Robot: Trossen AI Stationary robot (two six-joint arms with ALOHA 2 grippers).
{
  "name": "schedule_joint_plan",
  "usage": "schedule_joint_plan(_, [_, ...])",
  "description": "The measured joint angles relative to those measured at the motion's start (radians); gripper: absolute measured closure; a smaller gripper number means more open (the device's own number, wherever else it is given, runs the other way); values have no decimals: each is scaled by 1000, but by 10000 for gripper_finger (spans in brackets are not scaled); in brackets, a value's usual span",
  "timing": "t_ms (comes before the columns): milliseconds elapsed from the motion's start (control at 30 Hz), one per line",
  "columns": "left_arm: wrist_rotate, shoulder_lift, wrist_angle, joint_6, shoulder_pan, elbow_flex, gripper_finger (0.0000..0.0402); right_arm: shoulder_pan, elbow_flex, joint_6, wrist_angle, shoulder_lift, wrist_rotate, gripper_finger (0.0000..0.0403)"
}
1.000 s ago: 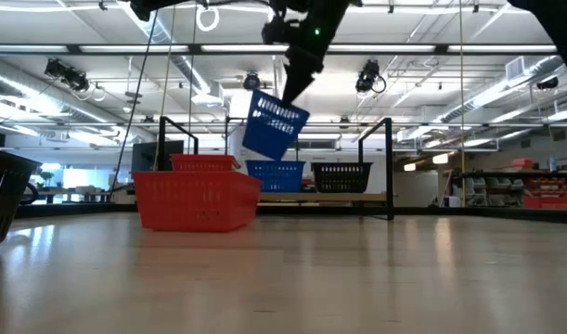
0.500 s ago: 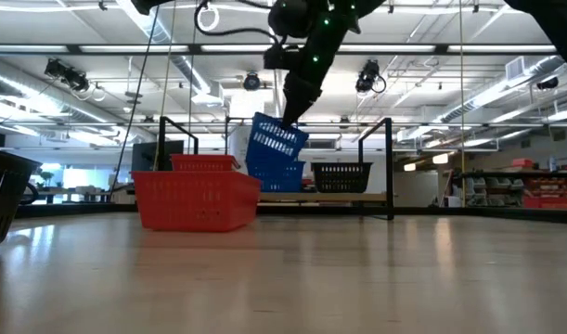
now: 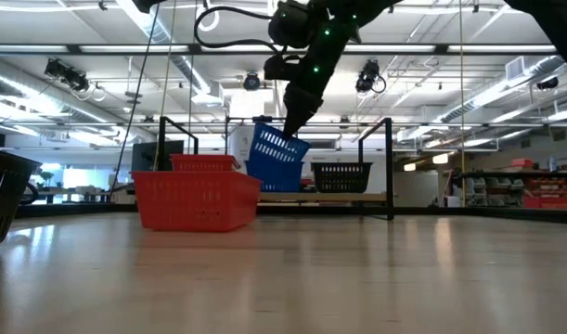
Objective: Stack baskets on shelf by color
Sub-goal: Stack the right blue bin on top of the blue bin on the shelf
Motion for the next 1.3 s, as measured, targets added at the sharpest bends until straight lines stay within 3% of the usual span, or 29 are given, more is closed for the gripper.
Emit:
schedule_joint_plan(233, [0,0,-1,-2,0,0,230,4,0,-27,-2,0,7,375])
schedule_joint_plan(533, [0,0,-2,0,0,0,230,51,0,-126,-7,0,105,383])
schedule_joint_plan(1000, [0,0,-2,-3,0,0,230,46,-33,-26,5,-1,129,381])
schedule_joint_plan(1300, [0,0,-2,-2,0,0,230,40,-80,8,49,-1,134,359])
